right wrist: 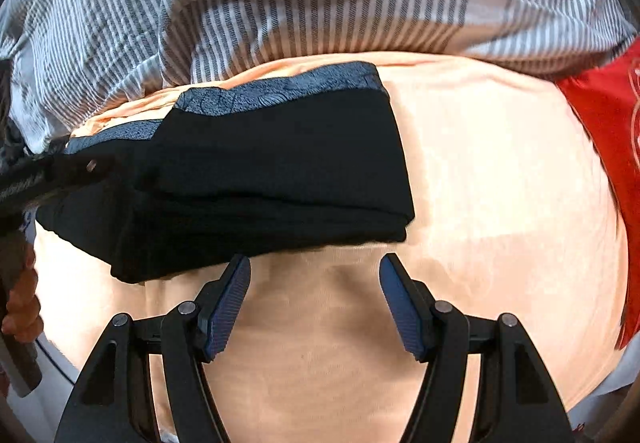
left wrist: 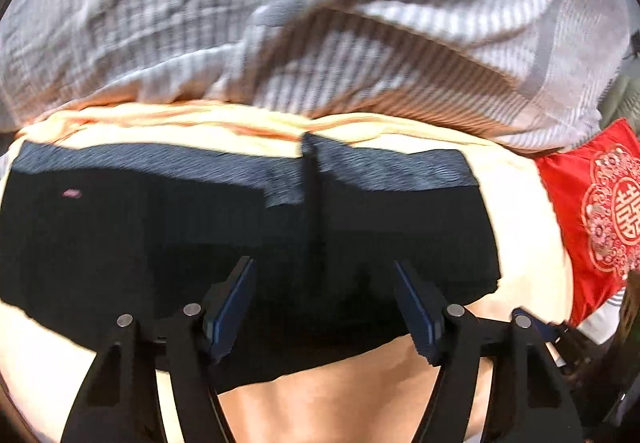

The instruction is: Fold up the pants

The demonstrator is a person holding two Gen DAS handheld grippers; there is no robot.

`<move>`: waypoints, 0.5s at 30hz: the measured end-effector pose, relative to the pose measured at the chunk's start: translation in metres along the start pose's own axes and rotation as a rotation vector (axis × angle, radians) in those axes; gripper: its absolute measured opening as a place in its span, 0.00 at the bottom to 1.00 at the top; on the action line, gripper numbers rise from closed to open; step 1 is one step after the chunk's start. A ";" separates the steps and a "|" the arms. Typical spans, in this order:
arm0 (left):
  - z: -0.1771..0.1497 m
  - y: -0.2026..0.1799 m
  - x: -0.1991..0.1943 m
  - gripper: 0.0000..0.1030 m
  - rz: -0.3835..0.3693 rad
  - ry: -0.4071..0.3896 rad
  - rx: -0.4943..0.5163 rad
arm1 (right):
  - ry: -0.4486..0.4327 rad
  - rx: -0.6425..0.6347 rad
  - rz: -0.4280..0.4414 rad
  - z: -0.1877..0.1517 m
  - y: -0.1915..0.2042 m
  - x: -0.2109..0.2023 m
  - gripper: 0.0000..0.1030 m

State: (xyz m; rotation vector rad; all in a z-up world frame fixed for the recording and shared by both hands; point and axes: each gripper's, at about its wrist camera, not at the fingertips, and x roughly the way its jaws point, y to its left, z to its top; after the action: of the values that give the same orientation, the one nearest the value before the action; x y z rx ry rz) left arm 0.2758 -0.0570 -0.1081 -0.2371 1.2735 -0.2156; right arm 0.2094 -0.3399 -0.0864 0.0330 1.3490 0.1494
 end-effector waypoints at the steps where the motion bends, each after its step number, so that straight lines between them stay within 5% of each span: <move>1: 0.001 -0.003 0.002 0.69 -0.012 0.003 0.002 | 0.000 0.006 0.008 -0.001 -0.001 -0.001 0.69; 4: 0.004 -0.009 0.018 0.65 -0.045 0.036 0.006 | 0.000 0.019 0.024 -0.003 -0.003 -0.001 0.69; 5: 0.004 -0.010 0.025 0.56 -0.050 0.047 0.011 | 0.001 0.021 0.029 -0.003 -0.004 0.000 0.69; 7: 0.004 -0.014 0.032 0.20 -0.045 0.072 0.016 | 0.006 0.029 0.041 -0.004 -0.007 0.000 0.69; 9: 0.002 -0.011 0.035 0.05 -0.068 0.083 -0.009 | 0.010 0.041 0.049 -0.006 -0.011 0.000 0.69; 15: -0.011 -0.014 0.021 0.05 -0.070 0.070 0.019 | 0.025 0.075 0.051 -0.010 -0.023 0.000 0.69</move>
State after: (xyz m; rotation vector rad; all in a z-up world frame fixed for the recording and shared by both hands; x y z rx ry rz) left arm 0.2705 -0.0777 -0.1267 -0.2598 1.3330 -0.2975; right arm 0.2019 -0.3633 -0.0906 0.1292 1.3793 0.1421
